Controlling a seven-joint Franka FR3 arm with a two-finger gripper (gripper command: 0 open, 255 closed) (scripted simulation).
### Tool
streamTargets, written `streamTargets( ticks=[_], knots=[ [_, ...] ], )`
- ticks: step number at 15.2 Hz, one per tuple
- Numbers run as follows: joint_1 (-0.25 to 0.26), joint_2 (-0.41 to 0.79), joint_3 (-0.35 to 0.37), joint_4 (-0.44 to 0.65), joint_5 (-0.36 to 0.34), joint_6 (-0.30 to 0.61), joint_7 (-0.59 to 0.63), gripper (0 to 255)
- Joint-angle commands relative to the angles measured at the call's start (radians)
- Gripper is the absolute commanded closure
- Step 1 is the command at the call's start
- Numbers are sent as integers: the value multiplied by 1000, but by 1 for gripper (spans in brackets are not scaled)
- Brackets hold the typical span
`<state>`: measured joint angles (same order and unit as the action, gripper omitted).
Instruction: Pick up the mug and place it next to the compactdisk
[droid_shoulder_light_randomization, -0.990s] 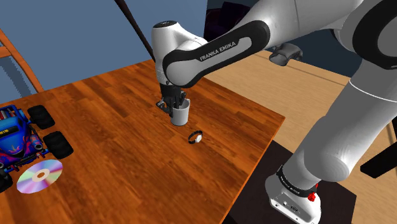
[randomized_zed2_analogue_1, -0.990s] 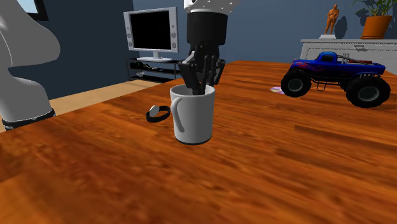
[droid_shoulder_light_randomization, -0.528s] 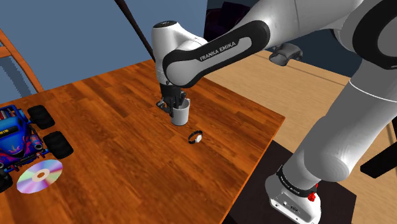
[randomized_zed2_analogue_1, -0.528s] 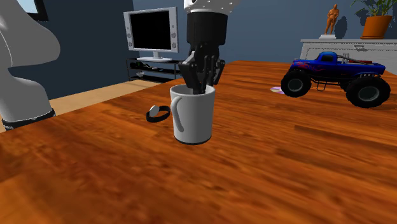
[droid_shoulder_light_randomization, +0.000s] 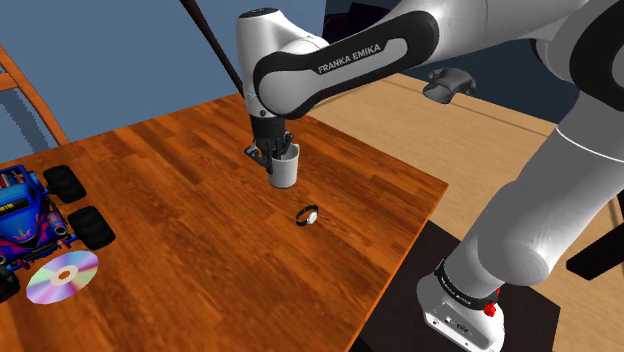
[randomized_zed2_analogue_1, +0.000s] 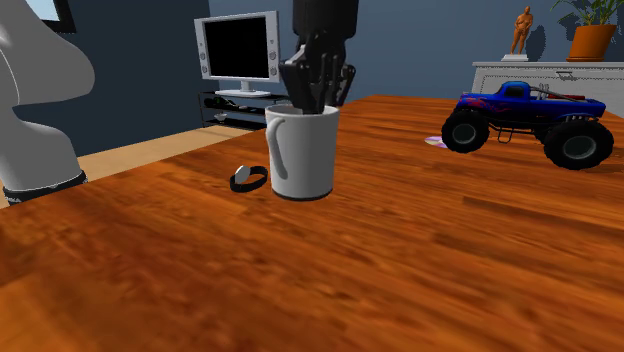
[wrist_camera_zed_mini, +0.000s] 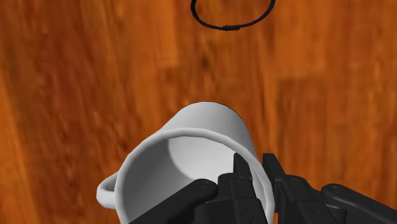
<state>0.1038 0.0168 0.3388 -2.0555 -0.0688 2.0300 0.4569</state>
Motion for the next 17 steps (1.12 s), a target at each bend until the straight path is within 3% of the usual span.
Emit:
streamTargets(
  ticks=[1, 17],
  knots=[
    [0, -8, 0, 17, 4, -25, -4, 255],
    [-2, -52, -3, 185, 23, -233, -26, 255]
  ],
)
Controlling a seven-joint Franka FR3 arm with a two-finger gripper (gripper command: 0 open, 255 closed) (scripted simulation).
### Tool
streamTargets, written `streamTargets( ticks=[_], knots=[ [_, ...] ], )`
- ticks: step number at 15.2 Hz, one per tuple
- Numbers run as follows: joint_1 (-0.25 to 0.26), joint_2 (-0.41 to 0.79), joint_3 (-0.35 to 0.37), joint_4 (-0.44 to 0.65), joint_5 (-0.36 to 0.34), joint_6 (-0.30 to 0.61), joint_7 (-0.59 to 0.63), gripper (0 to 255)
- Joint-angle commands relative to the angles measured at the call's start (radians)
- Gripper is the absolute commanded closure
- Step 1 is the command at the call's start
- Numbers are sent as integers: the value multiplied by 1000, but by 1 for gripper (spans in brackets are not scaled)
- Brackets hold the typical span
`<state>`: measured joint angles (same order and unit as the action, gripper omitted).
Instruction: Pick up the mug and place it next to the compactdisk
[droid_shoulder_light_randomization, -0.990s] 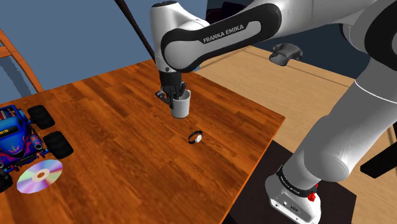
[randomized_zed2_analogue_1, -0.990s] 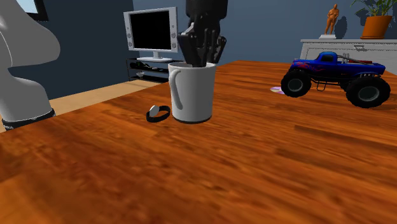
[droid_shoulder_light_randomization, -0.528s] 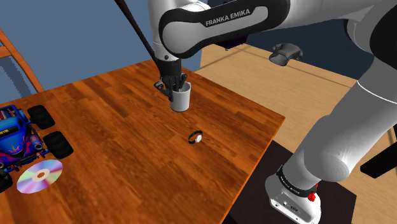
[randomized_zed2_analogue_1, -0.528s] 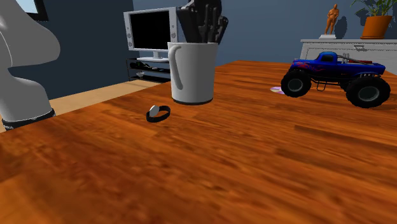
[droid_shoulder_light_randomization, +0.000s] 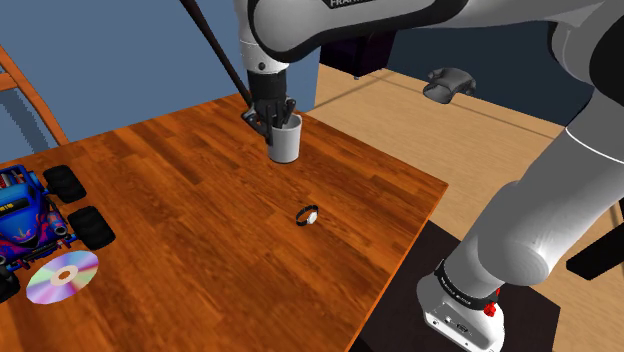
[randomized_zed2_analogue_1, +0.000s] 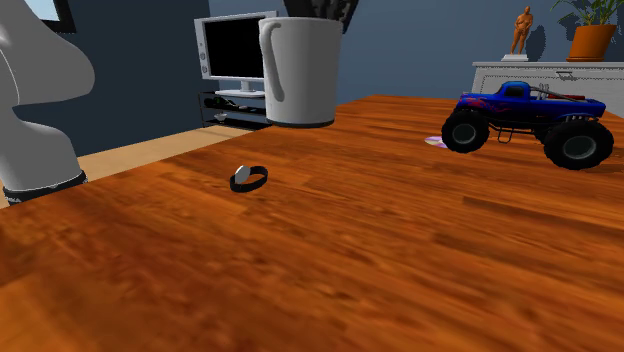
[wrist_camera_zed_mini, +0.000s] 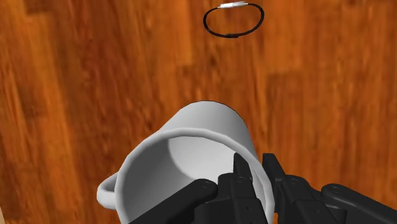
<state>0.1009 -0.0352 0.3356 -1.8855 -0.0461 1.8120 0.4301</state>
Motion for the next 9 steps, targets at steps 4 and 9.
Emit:
streamTargets(
  ticks=[4, 9],
  knots=[
    [0, -2, 0, 67, 1, -69, -2, 255],
    [12, 14, 13, 125, -2, -113, 20, 255]
  ],
)
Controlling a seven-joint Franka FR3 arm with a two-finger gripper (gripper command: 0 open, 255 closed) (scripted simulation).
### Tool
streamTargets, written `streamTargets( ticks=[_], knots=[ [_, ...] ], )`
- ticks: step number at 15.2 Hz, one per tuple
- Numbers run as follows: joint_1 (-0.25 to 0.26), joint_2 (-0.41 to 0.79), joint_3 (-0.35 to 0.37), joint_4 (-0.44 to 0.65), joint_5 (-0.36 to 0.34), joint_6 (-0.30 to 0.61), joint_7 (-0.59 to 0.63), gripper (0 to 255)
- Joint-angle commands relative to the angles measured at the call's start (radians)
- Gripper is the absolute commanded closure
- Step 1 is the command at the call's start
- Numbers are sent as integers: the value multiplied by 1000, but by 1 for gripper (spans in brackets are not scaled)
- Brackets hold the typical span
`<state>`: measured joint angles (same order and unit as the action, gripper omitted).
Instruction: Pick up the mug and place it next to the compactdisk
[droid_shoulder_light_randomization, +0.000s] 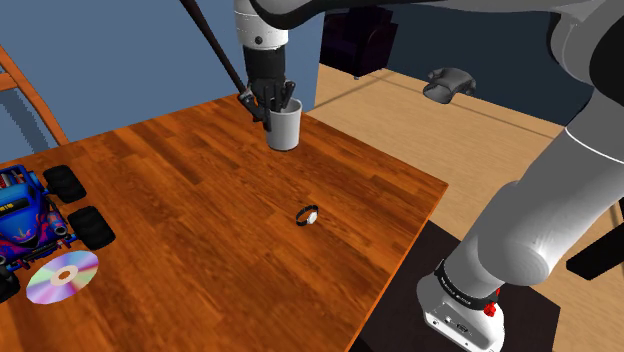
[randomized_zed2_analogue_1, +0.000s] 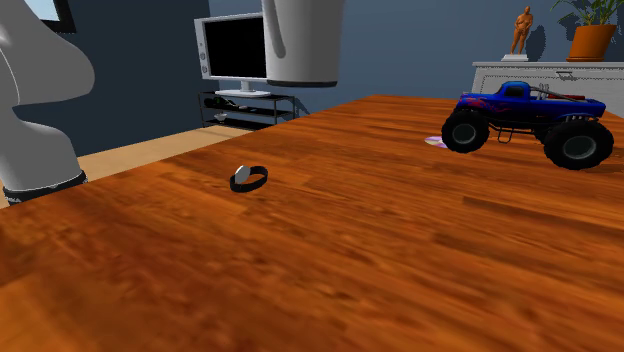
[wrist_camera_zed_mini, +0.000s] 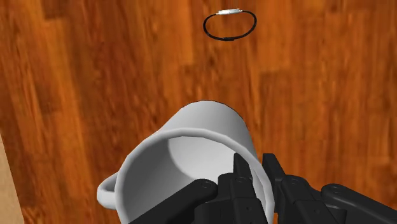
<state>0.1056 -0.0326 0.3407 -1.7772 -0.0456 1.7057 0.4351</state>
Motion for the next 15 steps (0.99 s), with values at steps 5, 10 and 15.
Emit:
streamTargets(
  ticks=[5, 10, 15],
  knots=[
    [67, 99, 66, 66, -32, 18, 141, 255],
    [140, 213, 112, 150, -79, 30, 266, 255],
    [231, 351, 141, 272, -140, 22, 383, 255]
  ],
)
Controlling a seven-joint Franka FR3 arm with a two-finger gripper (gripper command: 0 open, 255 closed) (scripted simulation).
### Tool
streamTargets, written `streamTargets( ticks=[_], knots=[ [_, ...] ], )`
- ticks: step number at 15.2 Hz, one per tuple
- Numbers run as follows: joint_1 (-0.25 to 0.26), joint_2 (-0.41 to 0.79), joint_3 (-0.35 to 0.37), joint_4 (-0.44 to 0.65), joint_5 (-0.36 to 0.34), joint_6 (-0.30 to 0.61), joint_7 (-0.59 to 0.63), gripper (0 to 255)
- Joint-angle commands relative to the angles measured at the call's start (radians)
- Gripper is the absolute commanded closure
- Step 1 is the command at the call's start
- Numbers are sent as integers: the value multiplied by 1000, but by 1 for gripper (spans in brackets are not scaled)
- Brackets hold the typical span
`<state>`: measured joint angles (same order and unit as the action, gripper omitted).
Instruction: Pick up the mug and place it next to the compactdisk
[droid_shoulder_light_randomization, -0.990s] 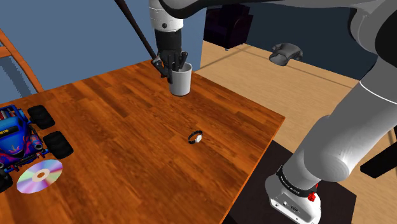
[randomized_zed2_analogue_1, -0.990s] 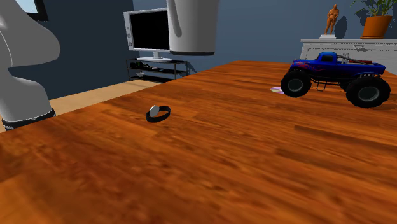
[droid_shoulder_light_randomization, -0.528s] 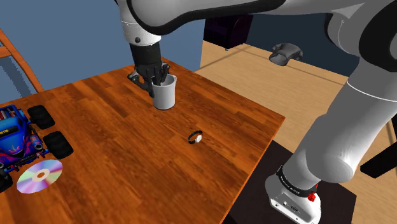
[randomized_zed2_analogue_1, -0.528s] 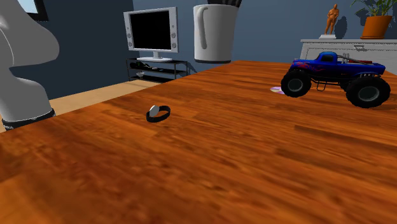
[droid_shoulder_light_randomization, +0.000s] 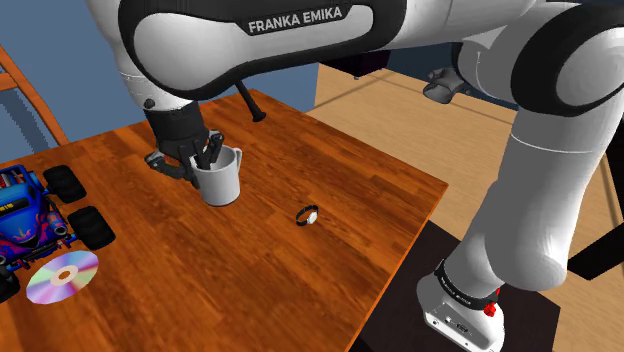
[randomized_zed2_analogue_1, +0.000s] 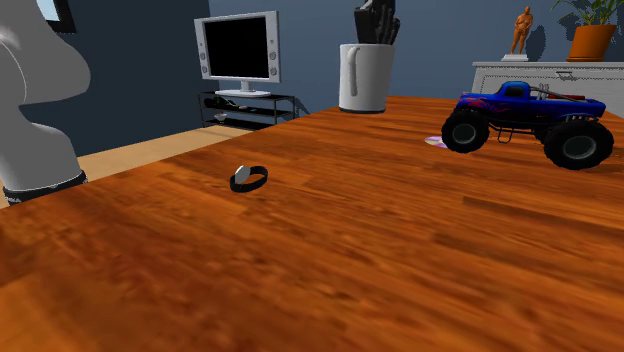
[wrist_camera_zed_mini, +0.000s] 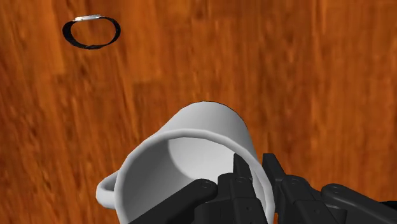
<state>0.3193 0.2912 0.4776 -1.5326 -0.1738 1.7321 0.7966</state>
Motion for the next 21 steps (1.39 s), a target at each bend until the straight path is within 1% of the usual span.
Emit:
streamTargets(
  ticks=[1, 6, 9, 16, 21],
  knots=[
    [38, 57, 7, 57, -25, -8, 43, 255],
    [153, 222, 10, 242, -92, -47, 138, 255],
    [239, 342, 2, 399, -132, -90, 182, 255],
    [224, 343, -2, 303, -135, 3, 193, 255],
    [218, 350, -5, 258, -140, 54, 200, 255]
  ],
)
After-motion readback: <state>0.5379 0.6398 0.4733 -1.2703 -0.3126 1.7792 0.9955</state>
